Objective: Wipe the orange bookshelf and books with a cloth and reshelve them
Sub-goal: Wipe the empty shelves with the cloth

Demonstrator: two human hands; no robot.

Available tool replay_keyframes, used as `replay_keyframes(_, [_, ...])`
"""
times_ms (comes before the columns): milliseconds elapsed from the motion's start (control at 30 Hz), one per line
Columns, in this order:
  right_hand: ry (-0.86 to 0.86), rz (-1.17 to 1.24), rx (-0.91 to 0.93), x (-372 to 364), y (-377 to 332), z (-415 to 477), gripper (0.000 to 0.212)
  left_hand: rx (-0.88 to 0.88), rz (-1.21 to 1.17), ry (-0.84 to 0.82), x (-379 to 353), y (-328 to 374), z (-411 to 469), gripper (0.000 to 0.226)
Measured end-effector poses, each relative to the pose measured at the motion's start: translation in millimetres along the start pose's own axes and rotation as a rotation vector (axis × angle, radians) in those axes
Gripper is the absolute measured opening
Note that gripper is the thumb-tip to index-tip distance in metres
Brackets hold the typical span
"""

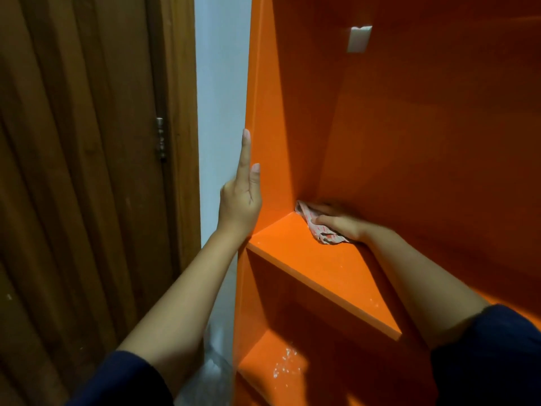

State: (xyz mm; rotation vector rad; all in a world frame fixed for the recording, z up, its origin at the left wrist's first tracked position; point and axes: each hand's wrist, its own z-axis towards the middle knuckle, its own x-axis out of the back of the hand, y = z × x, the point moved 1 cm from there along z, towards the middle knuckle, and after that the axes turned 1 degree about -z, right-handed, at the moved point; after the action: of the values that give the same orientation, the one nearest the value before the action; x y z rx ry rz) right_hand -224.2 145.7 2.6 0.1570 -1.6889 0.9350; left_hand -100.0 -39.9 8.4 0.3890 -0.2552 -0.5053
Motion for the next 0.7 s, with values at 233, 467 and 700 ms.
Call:
replay_keyframes(233, [-0.011,-0.038,0.014,1,11,7,0.067,0.017,0.035,0.005,-1,4,-3,0.049])
replay_keyframes(467, [0.016,-0.164,0.026,-9,-3,20,0.076,0.036,0.048,-0.019,1,9,-4,0.052])
replay_keyframes(700, [-0.015,-0.117,0.149,-15,-11,17,0.08,0.061,0.043,-0.081,6,13,-5,0.056])
